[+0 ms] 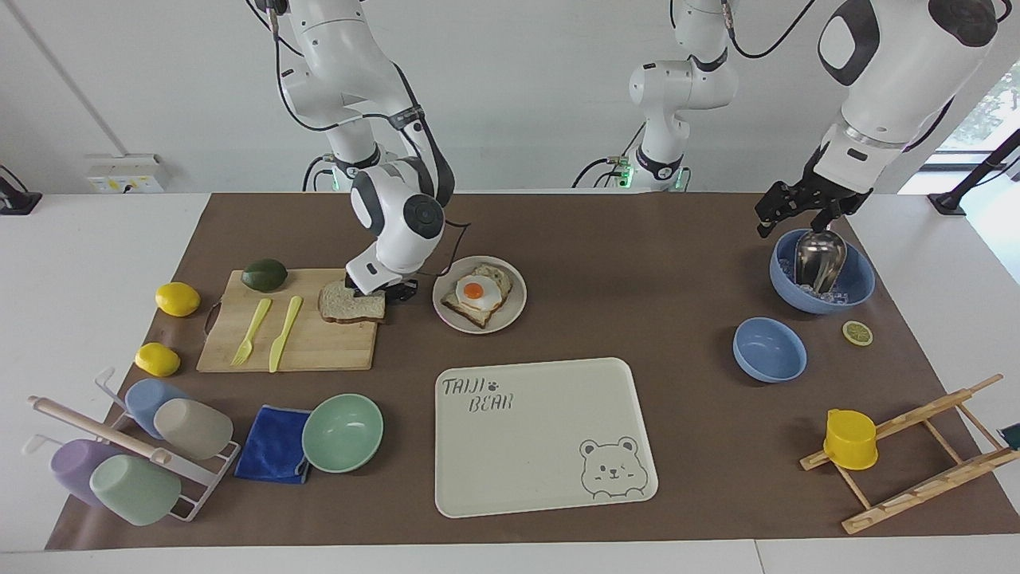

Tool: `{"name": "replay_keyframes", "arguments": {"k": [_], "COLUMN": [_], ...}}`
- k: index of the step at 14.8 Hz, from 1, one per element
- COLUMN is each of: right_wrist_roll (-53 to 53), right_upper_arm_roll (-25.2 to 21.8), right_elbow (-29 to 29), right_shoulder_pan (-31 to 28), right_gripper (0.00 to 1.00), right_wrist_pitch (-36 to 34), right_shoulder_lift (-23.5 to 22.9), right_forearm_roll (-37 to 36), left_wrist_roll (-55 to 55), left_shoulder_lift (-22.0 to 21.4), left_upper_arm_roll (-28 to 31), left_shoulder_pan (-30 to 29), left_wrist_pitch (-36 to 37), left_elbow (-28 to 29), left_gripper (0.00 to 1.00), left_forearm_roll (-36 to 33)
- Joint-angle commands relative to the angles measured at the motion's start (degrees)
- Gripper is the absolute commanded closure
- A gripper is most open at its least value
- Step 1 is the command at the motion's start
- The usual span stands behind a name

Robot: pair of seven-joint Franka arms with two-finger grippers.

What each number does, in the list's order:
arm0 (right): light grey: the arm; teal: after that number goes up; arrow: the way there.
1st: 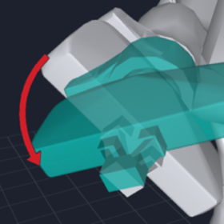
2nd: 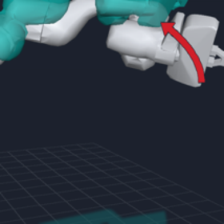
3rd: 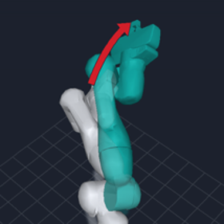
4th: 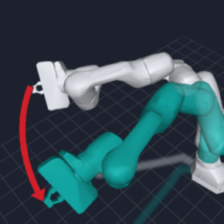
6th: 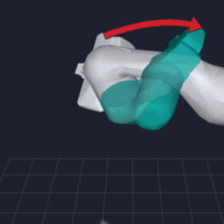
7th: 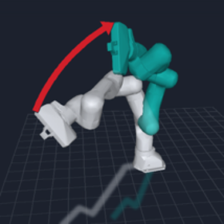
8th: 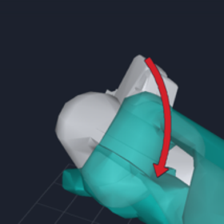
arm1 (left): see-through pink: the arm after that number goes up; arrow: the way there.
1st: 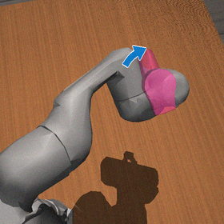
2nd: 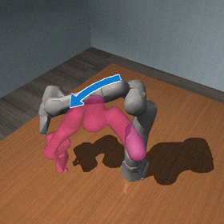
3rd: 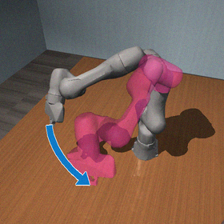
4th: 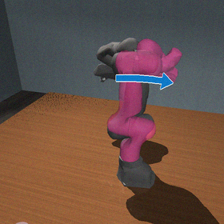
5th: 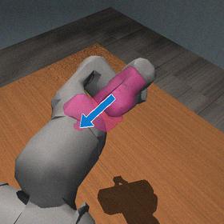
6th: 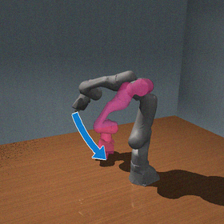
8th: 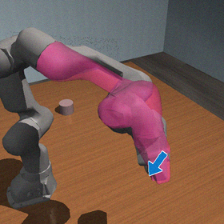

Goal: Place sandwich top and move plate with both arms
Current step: 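Carry the bread slice over the egg plate with the right gripper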

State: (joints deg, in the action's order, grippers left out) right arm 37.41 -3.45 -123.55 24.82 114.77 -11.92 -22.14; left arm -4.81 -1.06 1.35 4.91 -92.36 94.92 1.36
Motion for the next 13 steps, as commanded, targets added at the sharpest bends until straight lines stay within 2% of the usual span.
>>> {"name": "replay_keyframes", "arguments": {"k": [1,4,6,9,13], "right_wrist_roll": [-0.7,-2.3,-3.3,-3.6,-3.7], "right_upper_arm_roll": [0.5,0.5,0.5,0.5,4.8], "right_elbow": [-1.7,-1.5,-1.0,0.8,13.2], "right_shoulder_pan": [-0.7,-0.7,-0.6,0.0,1.2], "right_gripper": [0.6,0.8,1.0,1.0,1.0], "right_wrist_pitch": [1.4,1.4,1.2,-0.5,-13.7], "right_shoulder_lift": [1.1,1.0,0.9,0.5,-2.1], "right_forearm_roll": [-1.2,-1.3,-1.3,-1.4,-0.5], "left_wrist_roll": [0.2,0.2,0.2,0.2,0.2], "left_shoulder_lift": [-0.7,-0.7,-0.7,-0.7,-0.7], "left_upper_arm_roll": [0.1,0.1,0.1,0.1,0.1], "left_shoulder_pan": [0.1,0.1,0.1,0.1,0.1], "left_wrist_pitch": [0.6,0.6,0.6,0.6,0.6], "left_elbow": [0.4,0.4,0.4,0.4,0.4], "left_gripper": [0.0,0.0,0.0,0.0,0.0], "left_forearm_roll": [-0.7,-0.7,-0.7,-0.7,-0.7]}}
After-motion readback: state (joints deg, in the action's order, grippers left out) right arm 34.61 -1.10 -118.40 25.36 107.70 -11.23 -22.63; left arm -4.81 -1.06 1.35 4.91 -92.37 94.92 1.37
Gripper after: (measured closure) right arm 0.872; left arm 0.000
